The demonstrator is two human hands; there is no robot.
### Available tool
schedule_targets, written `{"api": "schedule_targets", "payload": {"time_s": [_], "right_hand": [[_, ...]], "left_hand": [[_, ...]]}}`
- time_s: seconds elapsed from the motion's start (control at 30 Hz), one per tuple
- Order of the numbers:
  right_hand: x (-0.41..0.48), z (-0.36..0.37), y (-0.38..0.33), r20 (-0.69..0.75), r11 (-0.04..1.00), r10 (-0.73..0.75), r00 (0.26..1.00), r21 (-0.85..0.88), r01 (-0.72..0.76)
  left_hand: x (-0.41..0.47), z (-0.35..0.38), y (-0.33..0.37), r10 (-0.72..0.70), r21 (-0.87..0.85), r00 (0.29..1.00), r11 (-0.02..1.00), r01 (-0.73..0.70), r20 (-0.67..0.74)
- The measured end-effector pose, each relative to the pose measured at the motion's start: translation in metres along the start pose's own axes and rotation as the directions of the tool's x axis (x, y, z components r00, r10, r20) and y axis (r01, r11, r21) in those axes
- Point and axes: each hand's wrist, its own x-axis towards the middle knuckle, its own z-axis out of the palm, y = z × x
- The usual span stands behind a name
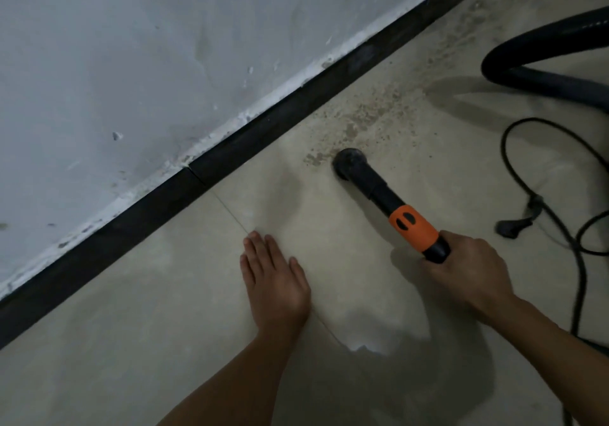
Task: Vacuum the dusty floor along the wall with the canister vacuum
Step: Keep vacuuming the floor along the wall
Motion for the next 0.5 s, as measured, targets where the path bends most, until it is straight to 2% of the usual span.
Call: {"api": "schedule_targets", "payload": {"time_s": [0.17, 0.3, 0.43, 0.5], "right_hand": [[0.002, 0.01, -0.018, 0.118, 0.993, -0.101, 0.988, -0.056, 0.108], [0.018, 0.004, -0.023, 0.003, 1.0, -0.026, 1.0, -0.015, 0.026], [0.023, 0.009, -0.034, 0.083, 0.995, -0.093, 0.992, -0.026, 0.096], [0.031, 0.007, -0.034, 0.07, 0.996, -0.084, 0.994, -0.024, 0.086]], "left_hand": [[0.0, 0.0, -0.002, 0.008, -0.014, 1.0, 1.0, -0.008, 0.016], [0.001, -0.001, 0.0, 0.011, -0.02, 0.999, 1.0, -0.011, 0.033], [0.001, -0.004, 0.001, 0.004, -0.033, 0.999, 0.999, -0.003, 0.032], [0.001, -0.005, 0.002, -0.001, -0.033, 0.999, 0.999, 0.002, 0.046]]}}
